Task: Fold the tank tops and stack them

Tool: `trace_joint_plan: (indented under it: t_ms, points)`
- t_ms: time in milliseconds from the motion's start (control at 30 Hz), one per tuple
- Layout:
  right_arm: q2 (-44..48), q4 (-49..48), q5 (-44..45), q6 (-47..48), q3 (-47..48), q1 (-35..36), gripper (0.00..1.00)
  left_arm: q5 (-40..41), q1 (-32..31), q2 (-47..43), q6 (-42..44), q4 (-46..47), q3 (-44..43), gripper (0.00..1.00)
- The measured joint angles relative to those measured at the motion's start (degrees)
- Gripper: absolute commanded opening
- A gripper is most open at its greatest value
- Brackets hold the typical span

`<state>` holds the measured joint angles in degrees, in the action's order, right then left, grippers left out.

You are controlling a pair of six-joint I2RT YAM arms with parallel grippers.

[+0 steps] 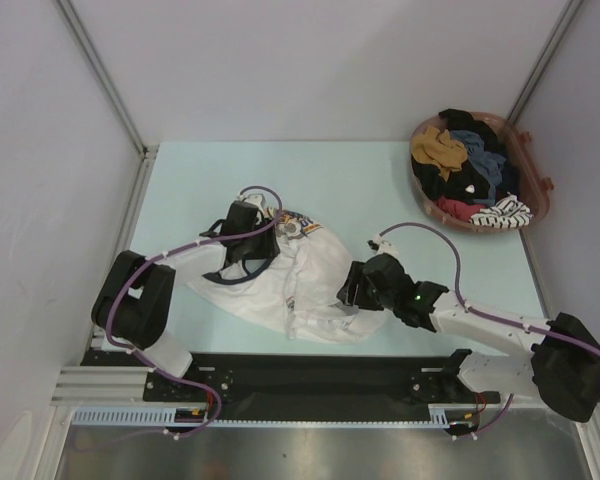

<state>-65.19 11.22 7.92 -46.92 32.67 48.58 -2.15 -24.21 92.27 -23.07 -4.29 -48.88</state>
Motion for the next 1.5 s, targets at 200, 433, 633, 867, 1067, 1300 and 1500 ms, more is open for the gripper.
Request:
trace_joint_plan:
  t_ms: [200, 433, 633, 867, 1067, 1300, 1500]
  points:
    - [-6.9, -5.4, -0.7, -1.6, 0.4, -1.4, 0.55, -0.7, -0.1, 0.3, -0.4, 0.4, 0.0, 0.51]
    - [-9.5, -7.7, 0.2, -2.8, 0.3, -2.3, 0.11, -1.0, -0.1, 0.5, -0.4, 0.6, 0.0, 0.47]
    - [-6.0, -7.5, 1.2, -2.5, 0.2, -3.5, 0.0, -1.0, -0.1, 0.0, -0.4, 0.6, 0.0, 0.46]
    - [8.4, 0.1, 2.3, -0.9, 0.0, -6.1, 0.0, -1.1, -0.1, -0.5, -0.4, 0.8, 0.0, 0.37]
    - [14.0, 4.7, 2.2, -0.1, -1.8, -8.0, 0.0, -1.7, -0.2, -0.5, -1.2, 1.4, 0.1, 0.1]
    - [14.2, 7.4, 1.4, 1.3, -3.6, -10.6, 0.0, -2.2, -0.2, -2.4, -1.4, -0.4, 0.1, 0.0]
    - [14.2, 7.4, -1.5, 3.8, -3.8, -19.1, 0.0, -2.5, 3.1, -15.2, -3.4, -1.6, 3.6, 0.0]
